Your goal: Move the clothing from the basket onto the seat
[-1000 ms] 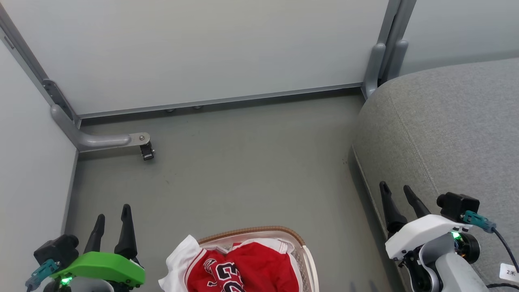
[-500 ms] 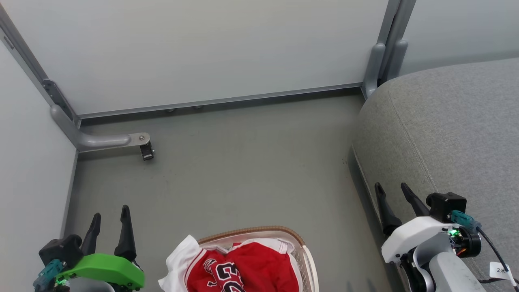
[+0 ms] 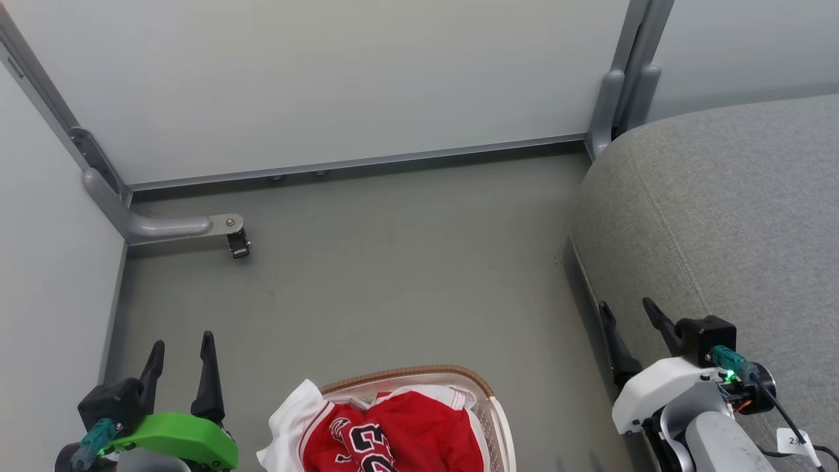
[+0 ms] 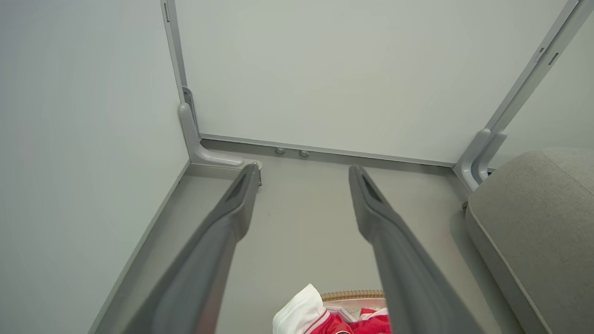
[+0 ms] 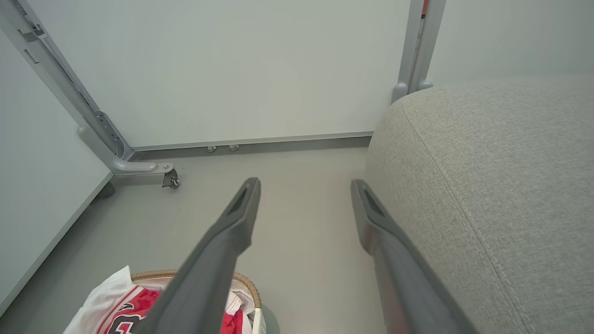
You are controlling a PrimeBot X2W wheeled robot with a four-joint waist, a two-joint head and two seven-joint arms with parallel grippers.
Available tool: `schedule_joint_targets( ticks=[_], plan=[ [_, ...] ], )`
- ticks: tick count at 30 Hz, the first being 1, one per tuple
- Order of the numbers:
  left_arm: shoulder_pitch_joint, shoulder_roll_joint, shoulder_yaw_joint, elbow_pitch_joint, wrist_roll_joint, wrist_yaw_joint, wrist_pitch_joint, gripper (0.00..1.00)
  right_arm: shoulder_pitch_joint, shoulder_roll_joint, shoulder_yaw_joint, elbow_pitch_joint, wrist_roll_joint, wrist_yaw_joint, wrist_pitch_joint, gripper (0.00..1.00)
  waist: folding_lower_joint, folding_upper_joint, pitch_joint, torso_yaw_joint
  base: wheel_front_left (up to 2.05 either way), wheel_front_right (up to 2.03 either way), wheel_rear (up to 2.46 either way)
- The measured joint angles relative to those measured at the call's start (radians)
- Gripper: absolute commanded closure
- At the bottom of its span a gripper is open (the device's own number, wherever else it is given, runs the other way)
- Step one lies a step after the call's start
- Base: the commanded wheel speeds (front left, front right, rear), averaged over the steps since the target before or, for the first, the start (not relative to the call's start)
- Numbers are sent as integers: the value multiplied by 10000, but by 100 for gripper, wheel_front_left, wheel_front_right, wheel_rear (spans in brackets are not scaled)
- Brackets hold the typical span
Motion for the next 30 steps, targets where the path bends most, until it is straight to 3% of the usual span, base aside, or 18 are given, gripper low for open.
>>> schedule_joint_targets(
  ticks=[30],
  plan=[
    [210, -125, -128, 286, 2077, 0, -543, 0, 89, 79, 46, 263, -2134, 4, -568, 0, 0, 0, 89, -38, 0, 0, 0]
  ],
)
